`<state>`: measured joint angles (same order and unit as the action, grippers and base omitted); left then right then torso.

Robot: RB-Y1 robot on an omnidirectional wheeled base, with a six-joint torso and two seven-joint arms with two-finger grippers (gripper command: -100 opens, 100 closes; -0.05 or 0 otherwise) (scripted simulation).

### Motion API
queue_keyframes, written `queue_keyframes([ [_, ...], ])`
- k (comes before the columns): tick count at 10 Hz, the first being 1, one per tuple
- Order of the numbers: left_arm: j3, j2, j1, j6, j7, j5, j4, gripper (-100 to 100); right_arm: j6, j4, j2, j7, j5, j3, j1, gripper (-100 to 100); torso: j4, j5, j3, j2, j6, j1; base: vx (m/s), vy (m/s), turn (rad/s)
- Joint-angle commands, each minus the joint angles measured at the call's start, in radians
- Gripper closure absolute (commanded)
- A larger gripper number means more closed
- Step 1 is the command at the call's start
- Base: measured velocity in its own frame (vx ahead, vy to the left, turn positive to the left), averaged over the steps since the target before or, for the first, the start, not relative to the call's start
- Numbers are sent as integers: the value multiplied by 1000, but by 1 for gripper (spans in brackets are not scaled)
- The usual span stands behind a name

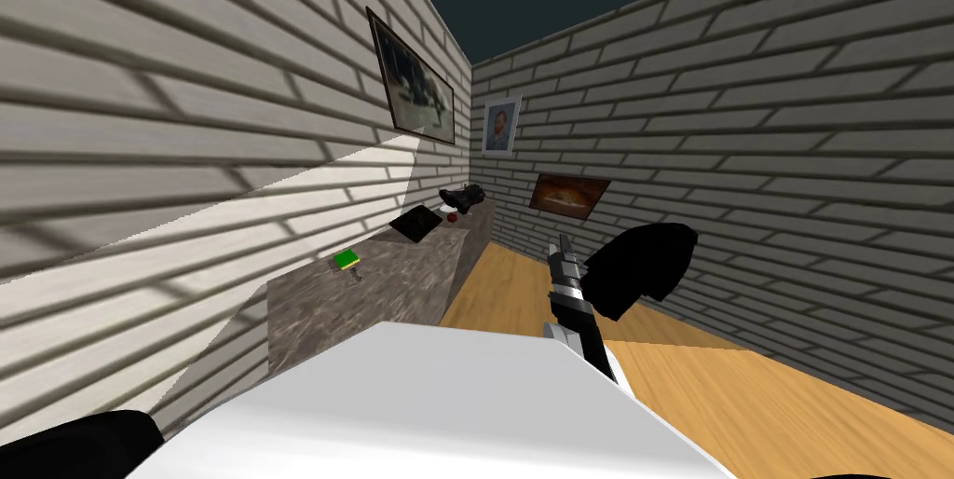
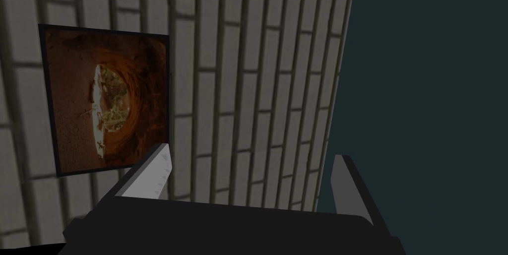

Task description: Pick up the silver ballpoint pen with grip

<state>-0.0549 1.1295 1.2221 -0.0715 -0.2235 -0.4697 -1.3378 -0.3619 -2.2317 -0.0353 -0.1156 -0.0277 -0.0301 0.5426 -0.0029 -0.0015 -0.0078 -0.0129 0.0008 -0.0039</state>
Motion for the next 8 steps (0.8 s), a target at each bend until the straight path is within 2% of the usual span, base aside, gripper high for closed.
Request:
queue_keyframes([
  [1,-1,50,11,2,-4,-25,11,-100,0,0,0,0,0,0,0,0,0,0,0,0,0,0,181,-68,-37],
  [2,-1,68,11,2,-4,-25,11,-100,0,0,0,0,0,0,0,0,0,0,0,0,0,0,160,-45,-18],
  [3,-9,104,14,-5,-7,-46,26,-100,0,0,0,0,0,0,0,0,0,0,1,1,0,2,197,-55,-41],
  [4,-9,118,14,-5,-7,-46,26,-100,0,0,0,0,0,0,0,0,0,1,0,-1,0,1,166,-58,-21],
  [5,-18,160,15,-13,-9,-66,39,-100,0,0,0,0,0,0,0,0,0,0,0,1,0,1,208,-55,-33],
  [6,-18,164,15,-13,-9,-66,39,-100,0,0,0,0,0,0,0,0,0,1,-1,-1,0,1,162,-55,-28],
  [8,-41,232,10,-30,-12,-101,52,-100,0,0,0,0,0,0,0,0,0,0,1,1,0,-1,202,-83,-71],
])
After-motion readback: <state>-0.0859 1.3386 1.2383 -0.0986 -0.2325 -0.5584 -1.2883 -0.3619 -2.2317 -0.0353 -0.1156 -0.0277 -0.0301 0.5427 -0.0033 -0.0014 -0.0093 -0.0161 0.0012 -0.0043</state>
